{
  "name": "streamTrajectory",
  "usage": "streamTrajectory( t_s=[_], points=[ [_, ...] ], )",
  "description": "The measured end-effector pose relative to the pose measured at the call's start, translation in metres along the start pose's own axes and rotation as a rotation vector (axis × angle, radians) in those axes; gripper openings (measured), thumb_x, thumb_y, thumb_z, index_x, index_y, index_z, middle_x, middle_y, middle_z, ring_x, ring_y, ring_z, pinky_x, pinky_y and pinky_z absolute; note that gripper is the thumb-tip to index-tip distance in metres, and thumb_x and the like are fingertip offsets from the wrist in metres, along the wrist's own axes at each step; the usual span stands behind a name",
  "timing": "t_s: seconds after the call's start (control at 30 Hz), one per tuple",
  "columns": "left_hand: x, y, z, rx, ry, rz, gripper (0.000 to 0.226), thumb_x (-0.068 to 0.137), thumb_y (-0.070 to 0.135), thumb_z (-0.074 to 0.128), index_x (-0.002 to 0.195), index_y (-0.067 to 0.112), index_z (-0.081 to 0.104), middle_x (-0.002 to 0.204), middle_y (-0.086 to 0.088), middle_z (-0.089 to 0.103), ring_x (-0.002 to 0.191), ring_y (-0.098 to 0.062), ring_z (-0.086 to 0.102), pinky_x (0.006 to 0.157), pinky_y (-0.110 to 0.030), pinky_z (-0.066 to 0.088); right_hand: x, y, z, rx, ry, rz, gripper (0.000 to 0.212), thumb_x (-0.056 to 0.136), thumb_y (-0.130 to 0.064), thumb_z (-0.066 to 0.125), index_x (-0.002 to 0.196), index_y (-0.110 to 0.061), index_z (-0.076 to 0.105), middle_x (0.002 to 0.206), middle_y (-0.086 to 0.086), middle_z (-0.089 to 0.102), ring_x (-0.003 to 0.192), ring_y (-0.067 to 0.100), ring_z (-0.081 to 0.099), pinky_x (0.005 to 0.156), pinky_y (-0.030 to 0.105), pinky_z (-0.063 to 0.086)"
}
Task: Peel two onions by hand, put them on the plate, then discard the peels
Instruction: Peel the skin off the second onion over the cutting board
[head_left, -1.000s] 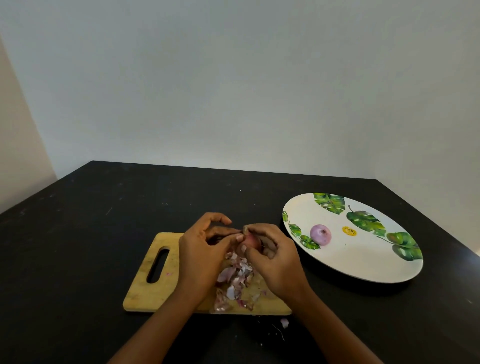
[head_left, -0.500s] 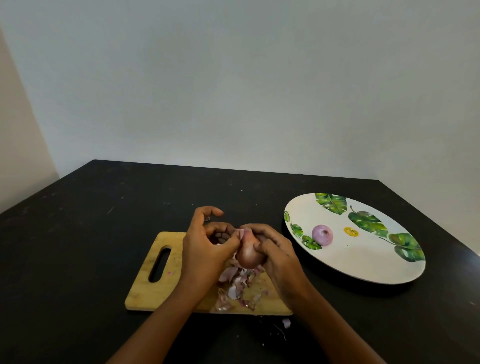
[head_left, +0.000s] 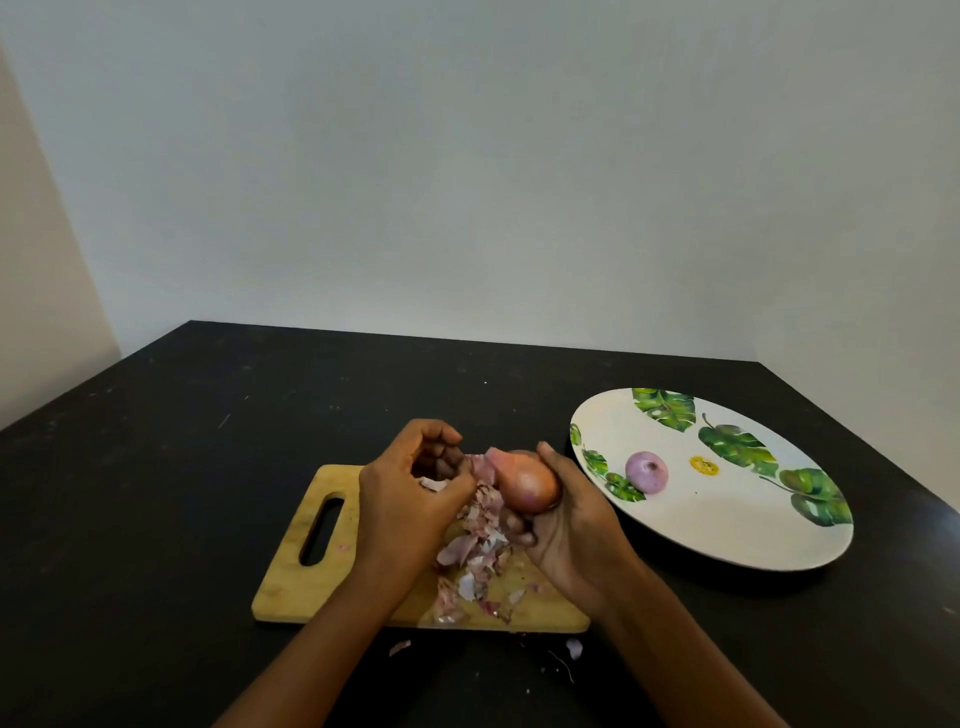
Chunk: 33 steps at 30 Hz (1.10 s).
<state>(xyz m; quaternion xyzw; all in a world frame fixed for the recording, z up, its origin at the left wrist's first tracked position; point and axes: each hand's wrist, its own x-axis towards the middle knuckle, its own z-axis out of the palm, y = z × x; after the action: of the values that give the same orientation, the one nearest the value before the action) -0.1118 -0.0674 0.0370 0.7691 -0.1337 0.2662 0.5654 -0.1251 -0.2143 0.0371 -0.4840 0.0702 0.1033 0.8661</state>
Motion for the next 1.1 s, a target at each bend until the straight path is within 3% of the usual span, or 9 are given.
streamTrajectory(
  t_s=[0.13, 0.37, 0.57, 0.7, 0.8, 0.83, 0.93, 1.1],
  points=[
    [0.0, -0.002, 0.0, 0.044, 0.005, 0.028, 0.029, 0.071, 0.001, 0.073, 0.087, 0.021, 0.061, 0.076, 0.01, 0.062, 0.079, -0.002, 0.06, 0.064, -0.006, 0.046, 0.005, 0.001, -0.003, -0.009, 0.082, 0.063, 0.054, 0.094, -0.045, 0.048, 0.119, 0.003, 0.051, 0.066, 0.014, 0.063, 0.043, 0.015, 0.052, 0.036, 0.019, 0.039],
    [0.0, -0.003, -0.002, 0.11, 0.056, 0.082, 0.028, 0.074, 0.005, 0.073, 0.088, 0.025, 0.059, 0.077, 0.013, 0.061, 0.082, -0.002, 0.06, 0.067, -0.005, 0.046, 0.007, 0.004, -0.003, -0.14, 0.152, 0.112, 0.056, 0.093, -0.049, 0.05, 0.119, 0.001, 0.048, 0.072, 0.016, 0.064, 0.039, 0.013, 0.047, 0.033, 0.02, 0.036],
    [0.001, -0.003, -0.005, 0.113, 0.135, 0.11, 0.026, 0.075, 0.002, 0.072, 0.091, 0.021, 0.064, 0.082, 0.011, 0.063, 0.078, -0.005, 0.062, 0.07, -0.008, 0.048, 0.008, 0.004, -0.001, -0.265, 0.16, 0.063, 0.05, 0.092, -0.048, 0.053, 0.109, -0.002, 0.057, 0.07, 0.011, 0.065, 0.042, 0.011, 0.047, 0.033, 0.017, 0.031],
    [0.003, -0.002, -0.008, 0.117, 0.176, 0.156, 0.02, 0.075, 0.003, 0.072, 0.089, 0.017, 0.067, 0.083, 0.007, 0.064, 0.081, -0.006, 0.062, 0.07, -0.007, 0.048, 0.009, 0.002, -0.003, -0.18, 0.163, 0.006, 0.047, 0.09, -0.044, 0.057, 0.112, -0.003, 0.061, 0.078, 0.011, 0.066, 0.055, 0.013, 0.057, 0.044, 0.021, 0.041],
    [0.005, -0.003, -0.007, 0.124, 0.191, 0.151, 0.021, 0.076, 0.003, 0.072, 0.089, 0.02, 0.066, 0.083, 0.008, 0.063, 0.081, -0.004, 0.062, 0.07, -0.006, 0.047, 0.007, -0.001, -0.003, -0.039, 0.163, -0.011, 0.042, 0.092, -0.036, 0.056, 0.121, -0.006, 0.06, 0.105, 0.013, 0.072, 0.092, 0.026, 0.067, 0.077, 0.036, 0.056],
    [0.005, -0.004, -0.007, 0.131, 0.197, 0.148, 0.022, 0.076, 0.003, 0.072, 0.089, 0.021, 0.066, 0.083, 0.008, 0.063, 0.079, -0.003, 0.062, 0.07, -0.006, 0.047, 0.006, -0.003, -0.003, 0.02, 0.163, -0.013, 0.038, 0.093, -0.031, 0.055, 0.122, -0.006, 0.058, 0.111, 0.015, 0.07, 0.094, 0.028, 0.067, 0.077, 0.038, 0.058],
    [0.005, -0.006, -0.007, 0.131, 0.208, 0.13, 0.024, 0.077, 0.004, 0.072, 0.088, 0.023, 0.064, 0.082, 0.012, 0.061, 0.082, -0.002, 0.061, 0.069, -0.005, 0.046, 0.002, -0.006, -0.003, 0.168, 0.152, -0.017, 0.03, 0.097, -0.022, 0.05, 0.121, -0.006, 0.056, 0.118, 0.021, 0.064, 0.083, 0.027, 0.066, 0.055, 0.031, 0.056],
    [0.009, -0.01, -0.01, 0.107, 0.248, 0.037, 0.023, 0.078, 0.006, 0.068, 0.087, 0.026, 0.061, 0.081, 0.02, 0.058, 0.082, 0.008, 0.058, 0.067, -0.003, 0.044, 0.0, -0.008, -0.003, 0.244, 0.138, 0.021, 0.033, 0.101, -0.029, 0.043, 0.109, -0.003, 0.06, 0.085, 0.019, 0.072, 0.057, 0.023, 0.068, 0.044, 0.027, 0.053]
  ],
)
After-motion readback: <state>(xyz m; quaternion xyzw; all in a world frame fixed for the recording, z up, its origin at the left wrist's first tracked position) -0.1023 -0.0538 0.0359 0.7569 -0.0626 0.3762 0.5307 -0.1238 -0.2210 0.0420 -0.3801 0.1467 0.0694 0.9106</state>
